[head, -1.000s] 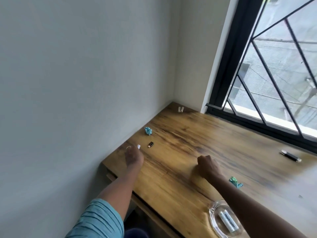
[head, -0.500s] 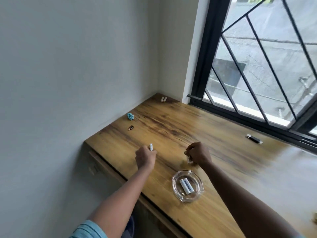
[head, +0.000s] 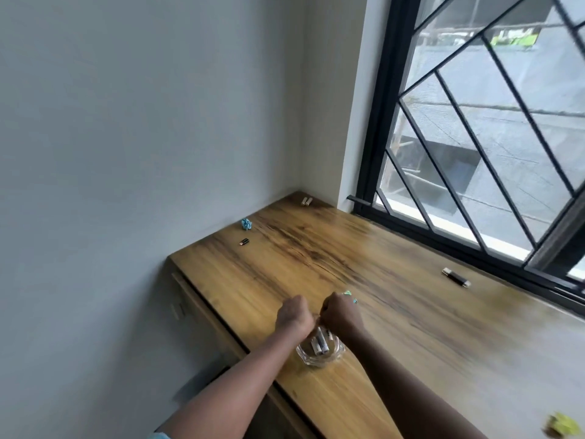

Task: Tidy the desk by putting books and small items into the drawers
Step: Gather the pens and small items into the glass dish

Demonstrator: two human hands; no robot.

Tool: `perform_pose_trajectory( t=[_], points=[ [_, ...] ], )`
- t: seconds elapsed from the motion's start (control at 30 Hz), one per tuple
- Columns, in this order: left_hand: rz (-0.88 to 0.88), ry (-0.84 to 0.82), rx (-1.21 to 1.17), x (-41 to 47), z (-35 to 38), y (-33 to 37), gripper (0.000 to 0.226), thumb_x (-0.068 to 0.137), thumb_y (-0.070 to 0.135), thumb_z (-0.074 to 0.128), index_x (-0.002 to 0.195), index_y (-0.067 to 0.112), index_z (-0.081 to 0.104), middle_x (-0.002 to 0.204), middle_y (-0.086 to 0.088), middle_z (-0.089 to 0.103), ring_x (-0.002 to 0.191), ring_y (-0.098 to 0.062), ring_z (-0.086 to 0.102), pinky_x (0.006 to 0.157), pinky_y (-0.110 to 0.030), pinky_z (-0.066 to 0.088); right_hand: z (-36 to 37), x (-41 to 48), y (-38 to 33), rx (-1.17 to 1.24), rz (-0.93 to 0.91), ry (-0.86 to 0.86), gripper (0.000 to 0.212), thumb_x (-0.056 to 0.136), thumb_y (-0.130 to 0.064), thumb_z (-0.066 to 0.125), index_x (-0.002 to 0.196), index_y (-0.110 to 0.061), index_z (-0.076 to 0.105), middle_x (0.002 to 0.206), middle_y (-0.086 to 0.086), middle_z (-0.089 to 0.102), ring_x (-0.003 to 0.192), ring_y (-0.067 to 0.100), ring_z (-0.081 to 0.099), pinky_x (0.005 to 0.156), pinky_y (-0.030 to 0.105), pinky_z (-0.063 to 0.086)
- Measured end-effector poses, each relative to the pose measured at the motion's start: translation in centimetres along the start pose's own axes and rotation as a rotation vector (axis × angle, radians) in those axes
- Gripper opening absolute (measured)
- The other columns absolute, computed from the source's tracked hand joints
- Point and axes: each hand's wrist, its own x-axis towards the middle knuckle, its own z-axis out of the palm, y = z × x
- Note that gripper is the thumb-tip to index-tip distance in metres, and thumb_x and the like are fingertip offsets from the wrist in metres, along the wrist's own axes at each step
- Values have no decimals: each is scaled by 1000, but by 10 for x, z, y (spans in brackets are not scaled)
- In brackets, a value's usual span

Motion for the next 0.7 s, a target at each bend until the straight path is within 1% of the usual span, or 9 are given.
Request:
perform_pose_trajectory(
  t=[0.07,0.17,0.23,0.3,0.4,0.5,0.6,0.7],
  points=[
    [7,9,35,-3,4,1,22,94,13,53,114,5,61,117,-10,65,107,-21,63,86,-25,53,3,-4,-1,-37,-14,-5,18,86,-1,55,96,0,70,94,17,70,79,29,66,66,34,54],
    [-2,28,75,-8,7,1,24,96,8,47,118,5,58,123,-11,61,113,-24,60,92,-30,51,9,-8,0,-89,-34,-24,21,89,-2,50,100,1,67,98,19,69,88,31,68,70,36,54],
    [-11,38,102,-11,8,2,26,97,6,43,117,4,58,125,-13,60,116,-26,58,94,-32,49,11,-10,0,-105,-43,-29,21,90,-1,49,102,2,66,99,19,68,92,30,68,70,35,52],
    [-19,45,119,-14,7,4,27,98,4,40,117,3,58,126,-13,59,118,-26,57,94,-31,48,12,-12,1,-108,-46,-38,21,90,-1,49,102,3,65,100,20,68,93,30,68,68,34,50],
    [-35,42,127,-15,7,6,28,98,3,39,118,4,58,127,-13,59,117,-25,58,93,-30,49,11,-15,1,-128,-63,-46,22,92,0,48,107,5,63,105,20,67,97,31,66,75,34,52],
    [-52,36,132,-14,8,7,26,98,3,40,116,4,59,124,-12,61,114,-23,60,90,-27,50,10,-16,2,-161,-93,-76,25,92,-1,48,113,6,60,111,20,65,103,31,65,79,33,51],
    [-57,39,144,-13,6,7,27,98,3,41,118,4,60,125,-12,61,115,-22,60,91,-26,50,7,-16,1,-187,-107,-90,27,92,0,49,117,6,58,116,21,63,108,32,63,85,34,50],
    [-56,30,156,-12,6,6,28,98,1,41,118,2,60,125,-13,61,115,-24,60,91,-27,50,4,-16,1,-179,-101,-97,26,93,1,46,116,5,59,114,19,64,104,29,64,79,30,50]
  ],
)
